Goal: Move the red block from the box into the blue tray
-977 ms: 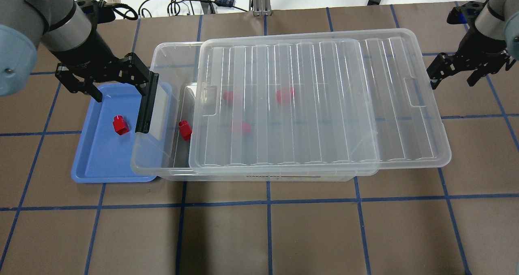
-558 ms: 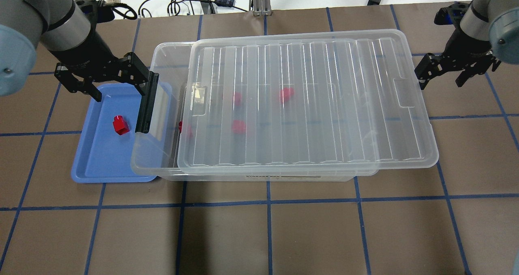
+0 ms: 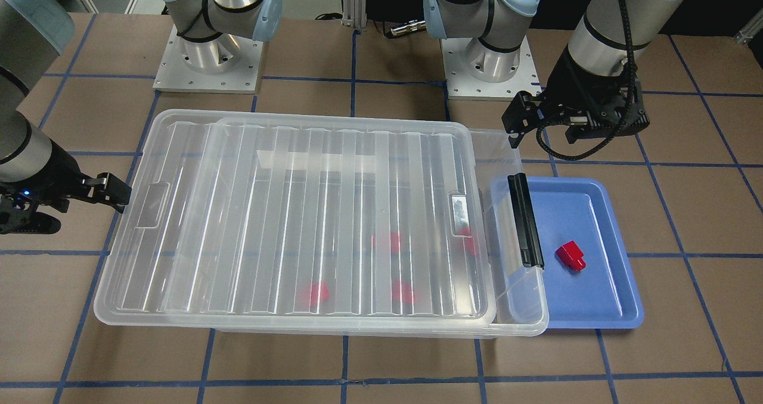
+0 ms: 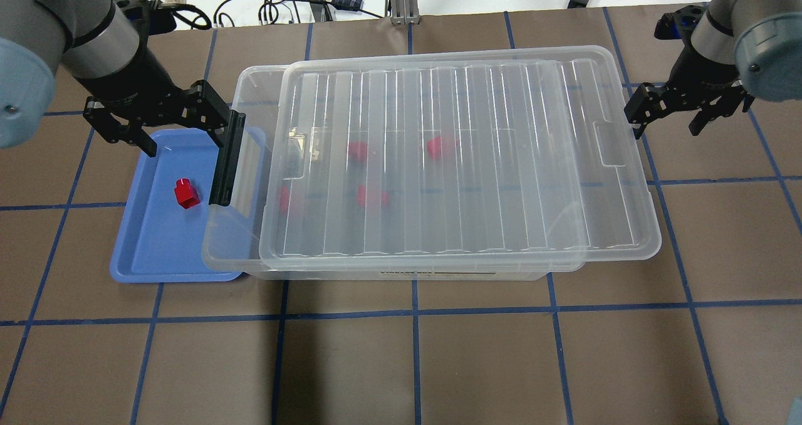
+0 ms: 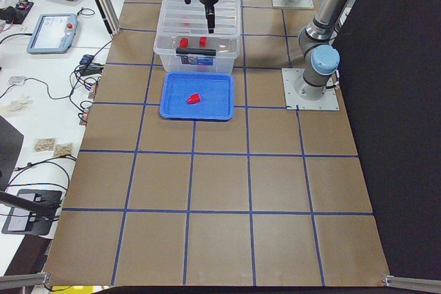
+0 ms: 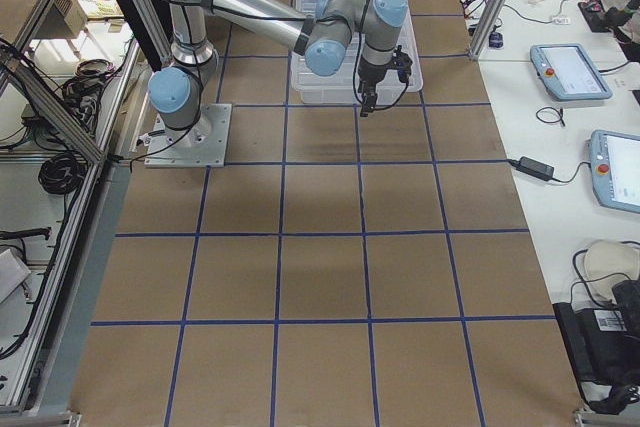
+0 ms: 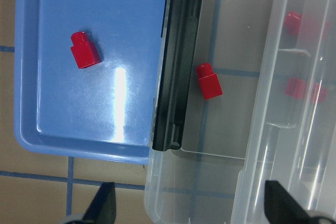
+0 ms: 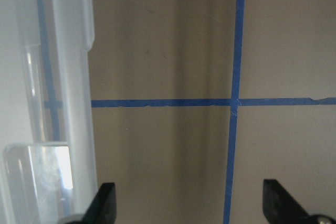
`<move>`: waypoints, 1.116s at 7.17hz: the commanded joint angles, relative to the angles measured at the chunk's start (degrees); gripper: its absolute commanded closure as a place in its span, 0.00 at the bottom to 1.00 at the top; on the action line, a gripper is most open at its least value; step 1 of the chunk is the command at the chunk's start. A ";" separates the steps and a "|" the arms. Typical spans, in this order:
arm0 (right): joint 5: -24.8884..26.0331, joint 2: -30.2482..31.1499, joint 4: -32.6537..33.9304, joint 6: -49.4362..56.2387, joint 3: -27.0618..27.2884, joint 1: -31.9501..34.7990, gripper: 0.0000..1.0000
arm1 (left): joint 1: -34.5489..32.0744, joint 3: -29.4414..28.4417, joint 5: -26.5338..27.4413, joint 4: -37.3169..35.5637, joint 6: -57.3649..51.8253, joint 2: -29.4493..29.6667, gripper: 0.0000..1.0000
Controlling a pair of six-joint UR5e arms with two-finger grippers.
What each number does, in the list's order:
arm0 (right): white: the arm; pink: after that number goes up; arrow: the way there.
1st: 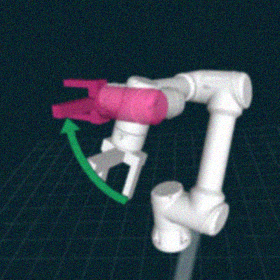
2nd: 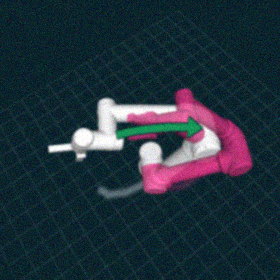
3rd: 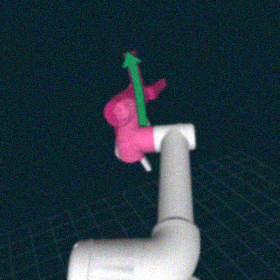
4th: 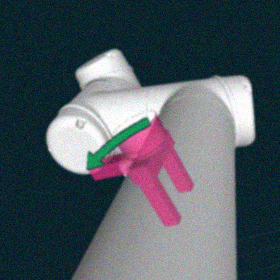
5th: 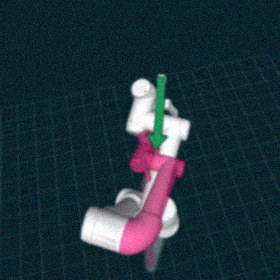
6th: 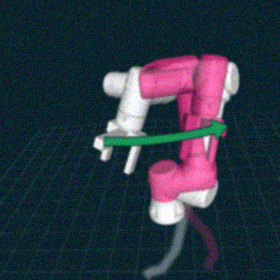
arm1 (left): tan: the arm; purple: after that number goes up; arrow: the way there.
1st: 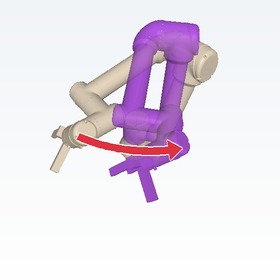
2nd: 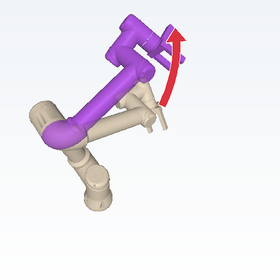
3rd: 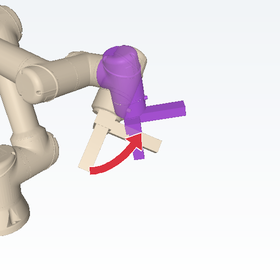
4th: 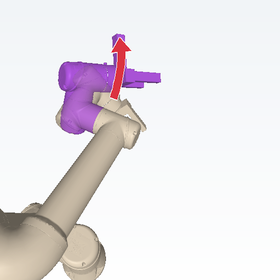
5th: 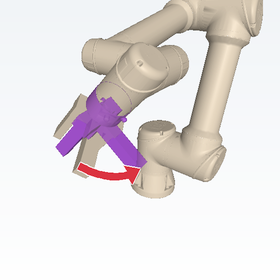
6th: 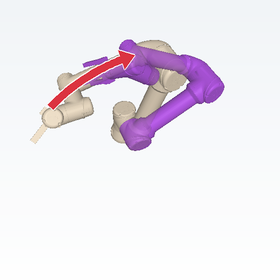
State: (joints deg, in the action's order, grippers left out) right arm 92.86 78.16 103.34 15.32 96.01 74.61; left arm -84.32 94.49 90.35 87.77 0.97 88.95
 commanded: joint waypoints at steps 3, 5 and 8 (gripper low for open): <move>0.04 -0.02 0.02 -5.03 -0.03 3.52 0.00 | -0.06 -0.01 0.00 -0.05 0.00 0.00 0.00; -0.05 -0.11 0.11 -5.56 -0.03 3.88 0.00 | 0.03 -0.01 0.00 -0.05 0.09 0.00 0.00; -0.14 -0.11 0.29 -7.23 -0.03 4.67 0.00 | 0.03 -0.10 -0.09 -0.05 -0.09 -0.09 0.00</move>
State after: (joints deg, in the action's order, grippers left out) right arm 92.74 78.07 103.52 8.44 95.98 78.98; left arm -84.29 94.45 90.29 87.71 0.95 88.87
